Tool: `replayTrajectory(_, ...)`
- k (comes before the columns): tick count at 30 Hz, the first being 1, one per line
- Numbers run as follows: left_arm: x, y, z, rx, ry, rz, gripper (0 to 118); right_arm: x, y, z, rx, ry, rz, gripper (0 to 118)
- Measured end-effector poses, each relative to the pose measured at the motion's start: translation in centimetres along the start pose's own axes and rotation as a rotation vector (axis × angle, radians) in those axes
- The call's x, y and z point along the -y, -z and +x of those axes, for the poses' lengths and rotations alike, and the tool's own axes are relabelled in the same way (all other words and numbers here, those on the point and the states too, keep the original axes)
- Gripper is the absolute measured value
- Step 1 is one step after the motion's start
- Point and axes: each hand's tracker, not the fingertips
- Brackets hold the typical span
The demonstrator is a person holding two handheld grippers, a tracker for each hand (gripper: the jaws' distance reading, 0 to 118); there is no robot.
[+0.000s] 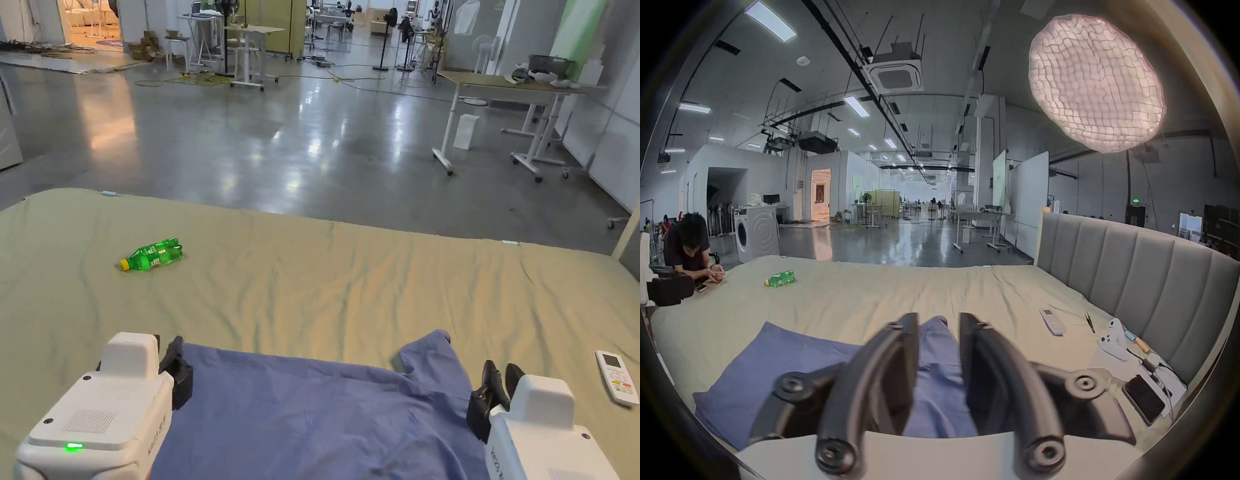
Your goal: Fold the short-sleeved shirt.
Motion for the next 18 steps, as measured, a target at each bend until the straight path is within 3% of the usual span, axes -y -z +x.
replayTrajectory(3, -0.1, -0.4, 0.2, 0.001, -0.039, 0.033, 5, 0.2, 0.1, -0.8, -0.015, -0.009, 0.028, 1)
replayTrajectory(11, 0.6, 0.7, -0.5, 0.005, -0.009, 0.065, 1, -0.1, 1.3, -2.0, -0.025, -0.061, 0.078, 0)
replayTrajectory(18, 2.6, 8.6, -3.6, 0.046, -0.039, -0.189, 1, 0.7, 4.0, -2.1, -0.041, -0.079, 0.013, 0)
